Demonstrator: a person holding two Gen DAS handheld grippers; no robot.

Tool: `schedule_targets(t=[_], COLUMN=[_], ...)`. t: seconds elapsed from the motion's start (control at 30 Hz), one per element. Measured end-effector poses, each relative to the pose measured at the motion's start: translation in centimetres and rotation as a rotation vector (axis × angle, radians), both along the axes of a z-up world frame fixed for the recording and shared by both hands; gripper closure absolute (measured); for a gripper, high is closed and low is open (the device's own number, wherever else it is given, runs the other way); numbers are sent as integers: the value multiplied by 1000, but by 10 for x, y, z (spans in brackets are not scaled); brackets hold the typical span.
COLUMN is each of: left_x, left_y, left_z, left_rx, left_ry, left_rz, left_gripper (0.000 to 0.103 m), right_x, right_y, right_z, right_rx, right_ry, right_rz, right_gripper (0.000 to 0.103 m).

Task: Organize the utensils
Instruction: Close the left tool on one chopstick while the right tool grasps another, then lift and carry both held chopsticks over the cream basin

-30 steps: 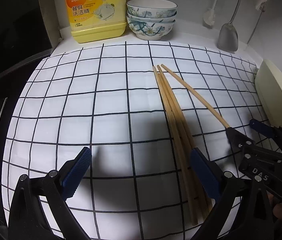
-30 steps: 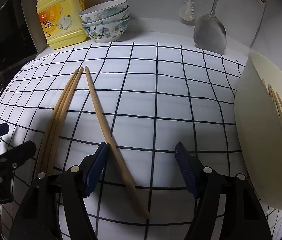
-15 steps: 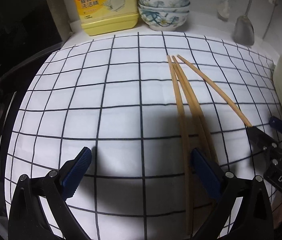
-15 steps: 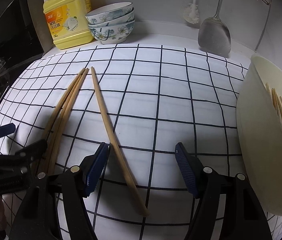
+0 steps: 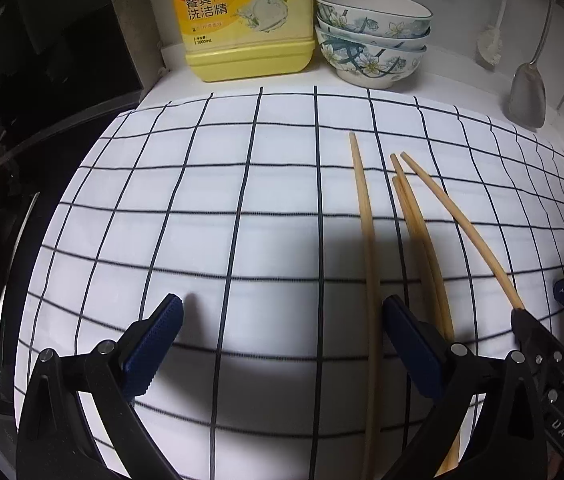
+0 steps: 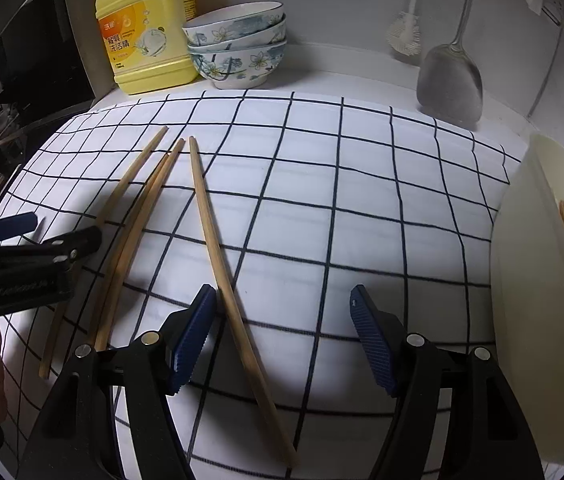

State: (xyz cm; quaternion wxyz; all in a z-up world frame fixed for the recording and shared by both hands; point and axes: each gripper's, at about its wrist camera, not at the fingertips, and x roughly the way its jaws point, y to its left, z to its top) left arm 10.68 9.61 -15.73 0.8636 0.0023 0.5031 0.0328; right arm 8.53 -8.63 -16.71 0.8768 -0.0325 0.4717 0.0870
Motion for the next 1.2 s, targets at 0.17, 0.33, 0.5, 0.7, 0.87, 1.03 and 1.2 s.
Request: schedule_targets(t=[0.17,0.33,0.5,0.7,0.87,1.03,1.2], left_x=[11,15,10,-4,-12,-25,-45], left_y=[-7,-19,-25,-23,-11,-2,-4], left_z=[2,8,10,11,13,25,48], left_rx=[-30,-39,-54,-72,-128,-129,-110], left_ry=[-28,-36,-30,-28,5,5,-23], left_rz=[-13,-56,-102,-162,-185,-226,-315], left_gripper=[23,56,90,96,96,96,96], right_x=[3,3,4,3,-4,-21,-43], right_y=[5,10,14,15,8,9,14], right_z=[0,2,4,5,10,22,44], right_rx=[4,2,4,1,78,117,131], right_ry=[-11,-16,-19,-8,20,21,-4], right_rz=[24,44,51,47,-11,-59,-102], right_gripper=[39,49,69,96,97,97,97])
